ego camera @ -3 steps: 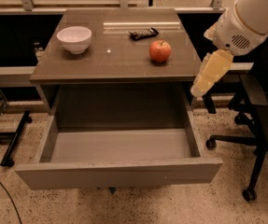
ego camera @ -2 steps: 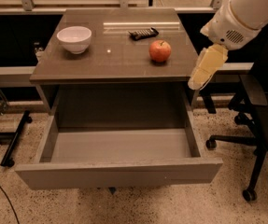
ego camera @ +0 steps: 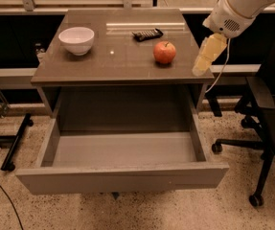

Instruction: Place apple into top drawer

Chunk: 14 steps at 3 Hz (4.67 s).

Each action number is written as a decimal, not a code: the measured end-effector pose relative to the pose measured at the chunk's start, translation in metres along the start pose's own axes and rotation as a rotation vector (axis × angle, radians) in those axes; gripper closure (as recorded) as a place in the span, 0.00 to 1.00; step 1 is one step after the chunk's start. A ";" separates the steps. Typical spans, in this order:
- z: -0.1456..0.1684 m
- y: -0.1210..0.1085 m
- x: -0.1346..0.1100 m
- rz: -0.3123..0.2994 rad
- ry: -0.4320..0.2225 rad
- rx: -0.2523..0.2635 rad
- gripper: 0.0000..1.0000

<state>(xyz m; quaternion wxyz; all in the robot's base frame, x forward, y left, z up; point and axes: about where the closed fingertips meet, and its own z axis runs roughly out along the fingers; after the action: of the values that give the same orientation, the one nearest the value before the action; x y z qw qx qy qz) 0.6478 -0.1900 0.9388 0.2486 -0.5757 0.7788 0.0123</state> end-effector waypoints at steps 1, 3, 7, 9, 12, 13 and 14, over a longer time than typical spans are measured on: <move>0.002 -0.001 -0.001 0.009 -0.008 0.004 0.00; 0.037 -0.017 -0.024 0.093 -0.110 0.014 0.00; 0.112 -0.067 -0.066 0.225 -0.405 -0.024 0.00; 0.151 -0.077 -0.062 0.310 -0.448 -0.047 0.02; 0.128 -0.055 -0.073 0.300 -0.412 -0.014 0.71; 0.105 -0.031 -0.088 0.266 -0.420 -0.015 0.94; 0.084 0.017 -0.119 0.204 -0.437 -0.052 1.00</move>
Offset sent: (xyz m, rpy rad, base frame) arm 0.0340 0.0190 -0.0123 0.1441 -0.0511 -0.1108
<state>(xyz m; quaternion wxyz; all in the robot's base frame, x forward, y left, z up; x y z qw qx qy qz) 0.6890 -0.0522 0.9080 0.3938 -0.4839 0.7601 0.1817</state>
